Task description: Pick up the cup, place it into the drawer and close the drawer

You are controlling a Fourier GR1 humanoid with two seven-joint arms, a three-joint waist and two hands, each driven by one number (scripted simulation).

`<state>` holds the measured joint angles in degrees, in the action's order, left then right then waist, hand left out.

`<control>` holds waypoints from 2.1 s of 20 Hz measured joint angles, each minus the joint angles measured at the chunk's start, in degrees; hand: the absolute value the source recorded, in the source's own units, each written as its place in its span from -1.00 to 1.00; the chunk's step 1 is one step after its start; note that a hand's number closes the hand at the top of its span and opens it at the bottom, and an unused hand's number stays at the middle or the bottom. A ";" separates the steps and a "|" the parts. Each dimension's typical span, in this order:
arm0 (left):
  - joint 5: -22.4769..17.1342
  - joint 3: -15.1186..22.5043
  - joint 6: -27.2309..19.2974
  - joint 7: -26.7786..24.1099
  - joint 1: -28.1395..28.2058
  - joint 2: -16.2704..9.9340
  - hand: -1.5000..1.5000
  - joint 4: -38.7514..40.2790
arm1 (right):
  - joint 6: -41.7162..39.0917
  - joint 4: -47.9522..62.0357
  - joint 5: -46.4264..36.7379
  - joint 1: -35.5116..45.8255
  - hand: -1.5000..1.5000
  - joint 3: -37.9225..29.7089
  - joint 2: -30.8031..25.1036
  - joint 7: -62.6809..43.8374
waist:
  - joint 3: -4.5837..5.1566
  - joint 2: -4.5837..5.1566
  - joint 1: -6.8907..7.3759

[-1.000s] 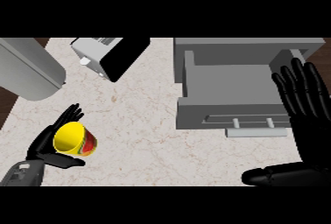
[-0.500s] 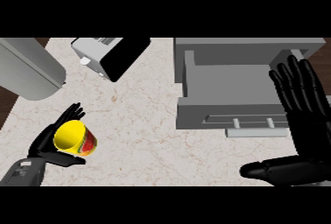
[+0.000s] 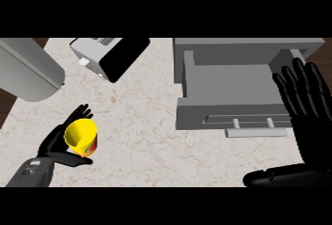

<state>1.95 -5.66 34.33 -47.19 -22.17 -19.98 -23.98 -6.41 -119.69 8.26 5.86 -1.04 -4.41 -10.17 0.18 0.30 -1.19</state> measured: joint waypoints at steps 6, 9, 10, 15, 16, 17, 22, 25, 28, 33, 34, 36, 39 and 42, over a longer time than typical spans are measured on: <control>-1.88 0.89 2.95 1.20 -0.37 0.20 1.00 0.34 | -0.61 -0.15 0.64 -0.64 -1.00 -0.42 -0.20 0.62 | -0.08 0.06 -0.09; -2.88 1.55 4.55 1.99 -0.52 0.68 1.00 -0.09 | -0.36 1.00 0.69 0.50 -1.00 -1.12 -0.33 0.82 | -0.07 0.12 0.12; -3.34 1.65 4.81 2.06 -0.56 0.96 1.00 -0.55 | -0.29 0.32 0.70 0.14 -1.00 -0.91 -0.26 0.44 | -0.06 0.04 0.09; -4.70 2.20 4.54 0.42 -0.10 1.20 1.00 -2.76 | -0.55 0.04 1.08 -0.05 -1.00 -1.42 -0.71 0.17 | 0.01 0.02 0.22; -5.02 1.93 3.42 -0.20 -0.15 1.76 1.00 -2.85 | -0.73 0.20 0.91 -0.37 -1.00 -1.24 -0.64 0.56 | 0.00 0.01 0.26; -5.80 1.10 2.12 -0.88 -0.17 1.99 1.00 -3.01 | -0.58 0.47 0.80 0.07 -1.00 -1.29 -0.62 0.55 | -0.01 0.01 0.40; -11.15 -5.38 -10.08 -4.49 1.60 6.73 1.00 -4.14 | -0.81 -0.29 1.14 -0.65 -1.00 -1.95 -1.04 0.50 | -0.09 -0.23 1.10; -12.88 -7.48 -15.79 -6.83 2.58 9.65 1.00 -6.25 | -0.29 -0.42 1.09 0.01 -1.00 -2.04 -1.09 -0.59 | -0.13 -0.32 1.29; -13.97 -8.01 -17.87 -7.73 3.72 11.03 1.00 -9.68 | -0.71 -0.17 1.18 -0.76 -1.00 -2.23 -1.09 0.07 | -0.16 -0.36 1.31; -15.65 -6.56 -18.35 -5.49 4.67 13.09 1.00 -18.54 | -0.78 -0.07 1.22 -0.69 -1.00 -2.50 -1.22 0.03 | -0.21 -0.48 1.49; -15.69 -5.87 -18.10 -4.51 5.55 12.87 1.00 -21.15 | -0.55 -0.10 0.95 -0.59 -1.00 -2.31 -1.09 -0.13 | -0.22 -0.50 1.56; -15.93 -4.47 -18.66 -1.23 6.32 13.22 1.00 -26.70 | -0.37 -1.01 0.82 -1.28 -1.00 -2.21 -1.02 -0.64 | -0.23 -0.56 1.62; -15.96 -1.86 -20.11 3.80 6.19 15.02 1.00 -34.17 | -0.43 -1.14 1.20 -0.97 -1.00 -2.32 -1.22 -1.45 | -0.24 -0.58 1.63; -16.15 0.35 -22.37 9.42 5.88 16.71 1.00 -41.32 | -0.10 -0.99 1.26 -0.25 -1.00 -2.42 -1.24 -2.22 | -0.24 -0.55 1.56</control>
<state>-14.20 -5.31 11.96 -37.77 -16.29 -3.27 -65.30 -6.51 -120.68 9.51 5.61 -3.46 -5.65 -12.39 -0.06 -0.24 0.38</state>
